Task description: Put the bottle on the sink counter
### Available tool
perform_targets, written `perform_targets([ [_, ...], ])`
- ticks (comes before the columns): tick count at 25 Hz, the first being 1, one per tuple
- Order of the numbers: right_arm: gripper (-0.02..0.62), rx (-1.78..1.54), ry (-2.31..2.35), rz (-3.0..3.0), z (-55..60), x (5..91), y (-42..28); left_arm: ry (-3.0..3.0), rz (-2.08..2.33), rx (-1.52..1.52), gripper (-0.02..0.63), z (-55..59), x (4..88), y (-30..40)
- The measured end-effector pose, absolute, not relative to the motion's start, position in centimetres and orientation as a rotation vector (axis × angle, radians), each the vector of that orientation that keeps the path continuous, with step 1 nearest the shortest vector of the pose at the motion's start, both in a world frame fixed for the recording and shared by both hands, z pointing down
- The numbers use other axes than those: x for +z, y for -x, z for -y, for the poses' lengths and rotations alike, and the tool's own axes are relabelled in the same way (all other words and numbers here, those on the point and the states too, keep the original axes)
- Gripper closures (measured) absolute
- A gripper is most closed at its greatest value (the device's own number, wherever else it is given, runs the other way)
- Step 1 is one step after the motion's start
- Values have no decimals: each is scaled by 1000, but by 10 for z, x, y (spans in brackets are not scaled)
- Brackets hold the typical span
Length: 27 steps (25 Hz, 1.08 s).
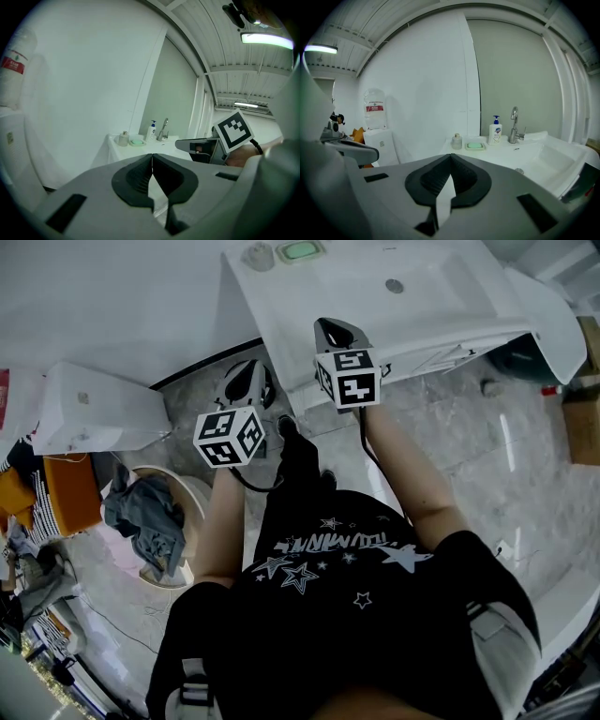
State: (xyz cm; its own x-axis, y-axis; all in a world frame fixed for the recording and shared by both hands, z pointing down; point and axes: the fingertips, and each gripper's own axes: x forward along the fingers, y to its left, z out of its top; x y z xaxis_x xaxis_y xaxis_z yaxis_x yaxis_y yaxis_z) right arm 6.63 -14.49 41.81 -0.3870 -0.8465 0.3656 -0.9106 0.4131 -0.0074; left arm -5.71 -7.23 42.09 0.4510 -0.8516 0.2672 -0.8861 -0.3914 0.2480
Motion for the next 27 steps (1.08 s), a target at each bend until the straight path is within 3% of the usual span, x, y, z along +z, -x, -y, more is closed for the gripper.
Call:
perform_targets([
  [27,589,242,-1463,2393,49,395,-80,-2407,1463,144,598,-1,401,47],
])
